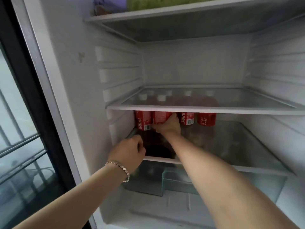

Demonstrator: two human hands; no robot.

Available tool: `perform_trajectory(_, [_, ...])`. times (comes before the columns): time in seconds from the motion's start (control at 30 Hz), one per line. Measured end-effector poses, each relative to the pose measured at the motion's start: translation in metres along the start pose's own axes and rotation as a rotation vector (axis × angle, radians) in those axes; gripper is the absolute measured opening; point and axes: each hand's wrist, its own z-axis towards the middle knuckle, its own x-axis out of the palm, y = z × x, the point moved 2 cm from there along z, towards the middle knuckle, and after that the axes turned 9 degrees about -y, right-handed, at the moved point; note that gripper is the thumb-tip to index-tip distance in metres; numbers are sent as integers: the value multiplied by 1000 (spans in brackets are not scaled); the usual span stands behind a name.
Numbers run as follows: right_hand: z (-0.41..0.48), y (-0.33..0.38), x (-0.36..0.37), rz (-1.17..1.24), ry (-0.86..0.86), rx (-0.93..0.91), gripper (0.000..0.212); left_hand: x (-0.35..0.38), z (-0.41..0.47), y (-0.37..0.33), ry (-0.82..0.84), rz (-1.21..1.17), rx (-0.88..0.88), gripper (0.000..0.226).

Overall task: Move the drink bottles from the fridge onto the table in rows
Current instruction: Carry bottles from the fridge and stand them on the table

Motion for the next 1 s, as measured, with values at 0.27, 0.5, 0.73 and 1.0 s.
perform_trajectory(0.27, [-98, -6, -46, -1, 74, -115, 112, -17, -1, -8, -143, -383, -8, 24])
perform_trajectory(0.5, [-120, 7, -64, 287, 101, -113, 85, -40, 1, -35, -214, -454, 81, 45])
perform_trajectory(0.73, [-140, 8, -75, 167, 183, -262, 79, -60, 15, -59, -194, -305, 151, 40])
perform_trajectory(1.0, [-97, -2, -105, 350, 657, -164, 33, -29, 19, -55, 278, -142, 93, 39])
